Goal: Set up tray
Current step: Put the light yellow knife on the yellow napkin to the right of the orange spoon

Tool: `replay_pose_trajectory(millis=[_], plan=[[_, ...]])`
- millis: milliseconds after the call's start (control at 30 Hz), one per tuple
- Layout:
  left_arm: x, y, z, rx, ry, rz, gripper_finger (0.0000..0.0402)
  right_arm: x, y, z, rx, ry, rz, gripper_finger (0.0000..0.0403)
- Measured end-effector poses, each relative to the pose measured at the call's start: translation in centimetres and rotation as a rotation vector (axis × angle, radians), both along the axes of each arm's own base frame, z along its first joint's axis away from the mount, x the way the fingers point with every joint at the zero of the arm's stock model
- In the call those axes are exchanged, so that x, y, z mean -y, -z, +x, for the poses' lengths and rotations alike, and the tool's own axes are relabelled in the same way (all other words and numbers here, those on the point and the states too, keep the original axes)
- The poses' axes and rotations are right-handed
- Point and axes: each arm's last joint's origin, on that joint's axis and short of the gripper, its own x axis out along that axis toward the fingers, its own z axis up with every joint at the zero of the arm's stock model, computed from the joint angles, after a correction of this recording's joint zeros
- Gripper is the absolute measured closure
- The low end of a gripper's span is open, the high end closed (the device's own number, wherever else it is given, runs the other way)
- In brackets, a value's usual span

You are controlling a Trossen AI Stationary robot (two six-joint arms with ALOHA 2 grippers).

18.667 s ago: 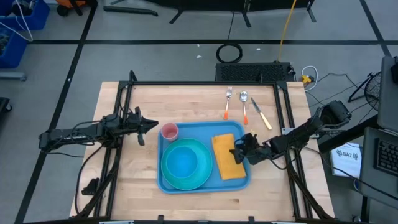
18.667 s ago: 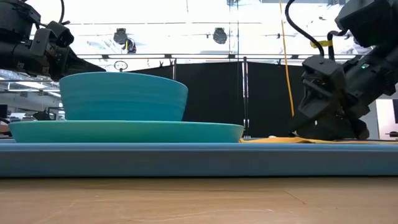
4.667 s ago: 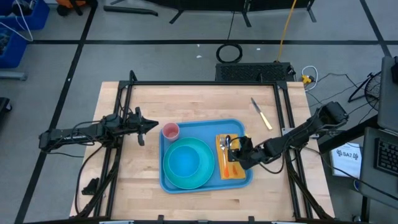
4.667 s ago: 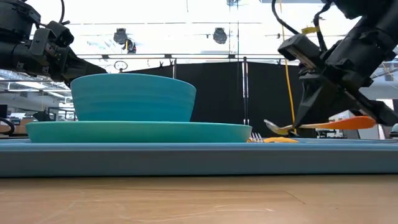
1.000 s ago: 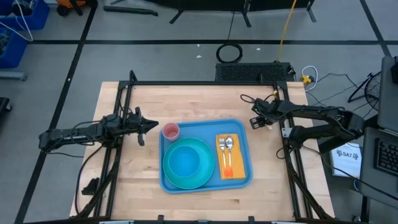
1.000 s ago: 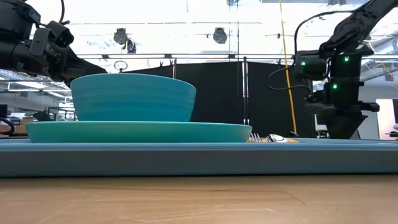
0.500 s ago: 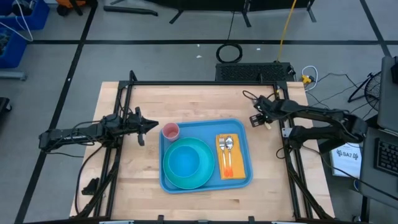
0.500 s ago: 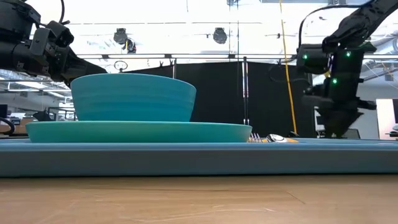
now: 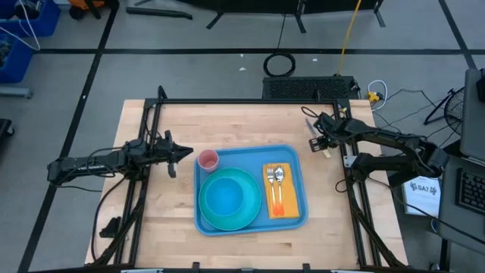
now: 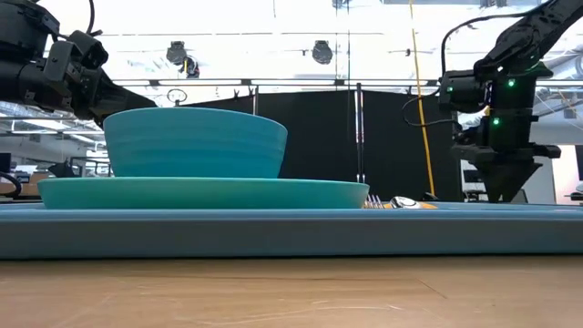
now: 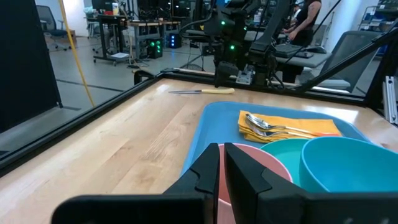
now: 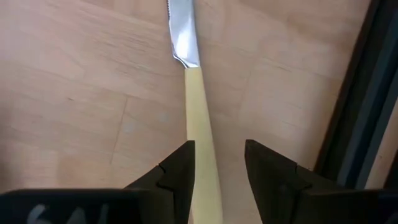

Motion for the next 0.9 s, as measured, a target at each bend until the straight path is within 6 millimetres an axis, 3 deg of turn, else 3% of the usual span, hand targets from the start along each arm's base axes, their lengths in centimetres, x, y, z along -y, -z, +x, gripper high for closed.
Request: replay_pose_trajectory(millis=[200, 667, 900], plan=[[0.0, 0.0, 0.0, 0.000, 0.000, 0.000, 0.0376, -0.3, 0.2, -0.1, 0.023, 0.020, 0.049, 0.0273], [0.0, 0.0, 0.0, 0.000, 0.000, 0.000, 0.0376, -1.7, 3.2, -1.4, 0.038, 0.081, 0.155, 0.0275], [0.0, 0.0, 0.0, 0.000, 0.000, 0.000, 0.0376, -1.7, 3.2, -1.2, 0.063, 0.057, 0.166, 0.0342]])
